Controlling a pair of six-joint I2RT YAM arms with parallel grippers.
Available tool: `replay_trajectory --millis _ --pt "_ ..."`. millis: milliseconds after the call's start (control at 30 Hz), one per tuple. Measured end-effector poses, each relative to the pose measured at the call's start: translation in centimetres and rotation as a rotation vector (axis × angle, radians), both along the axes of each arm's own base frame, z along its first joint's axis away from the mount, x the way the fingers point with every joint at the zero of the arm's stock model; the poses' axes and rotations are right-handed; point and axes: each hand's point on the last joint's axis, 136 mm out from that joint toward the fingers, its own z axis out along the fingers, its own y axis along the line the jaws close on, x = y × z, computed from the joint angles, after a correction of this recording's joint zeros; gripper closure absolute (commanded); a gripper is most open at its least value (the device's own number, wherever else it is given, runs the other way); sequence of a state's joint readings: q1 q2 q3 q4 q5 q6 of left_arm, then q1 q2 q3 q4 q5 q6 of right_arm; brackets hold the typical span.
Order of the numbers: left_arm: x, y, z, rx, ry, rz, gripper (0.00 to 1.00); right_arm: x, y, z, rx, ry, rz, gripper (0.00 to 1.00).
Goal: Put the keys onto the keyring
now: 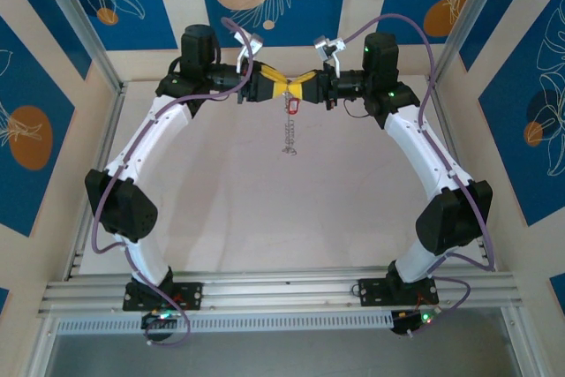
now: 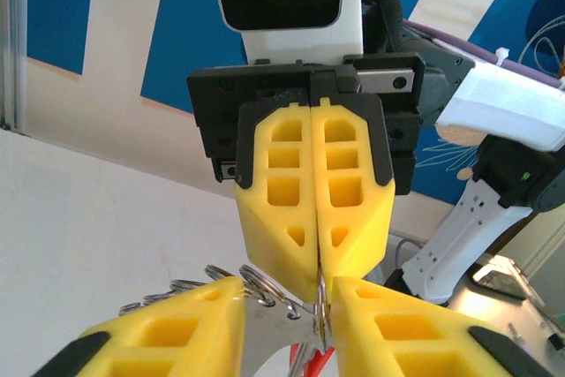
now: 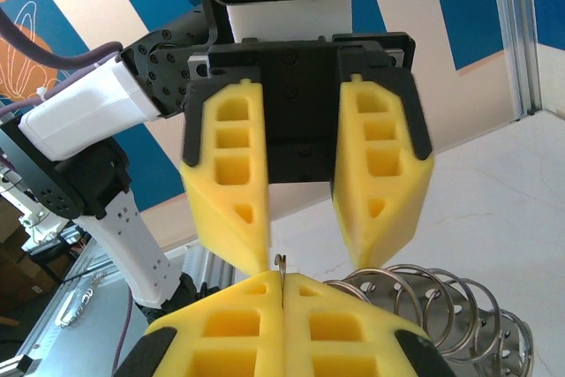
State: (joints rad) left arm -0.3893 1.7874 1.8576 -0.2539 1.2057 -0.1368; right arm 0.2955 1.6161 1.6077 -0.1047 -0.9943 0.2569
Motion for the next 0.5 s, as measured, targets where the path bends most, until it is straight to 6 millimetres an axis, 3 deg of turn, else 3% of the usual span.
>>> replay_trajectory --millis 333,467,500 --pt "-0.47 -0.19 0.15 -0.007 -0.016 -0.024 1.0 0.41 -0.06 0.24 0.004 -0.007 -0.02 1.0" --pt "-0.47 -0.22 0.26 -0.01 -0.021 -0.025 1.0 0.44 -0.05 0.36 0.008 -0.005 -0.022 0.99" --pt "-0.43 -0.24 0.35 -0.013 -0.023 -0.024 1.0 0.48 -0.08 0.4 0.009 -0.004 -0.023 0.93"
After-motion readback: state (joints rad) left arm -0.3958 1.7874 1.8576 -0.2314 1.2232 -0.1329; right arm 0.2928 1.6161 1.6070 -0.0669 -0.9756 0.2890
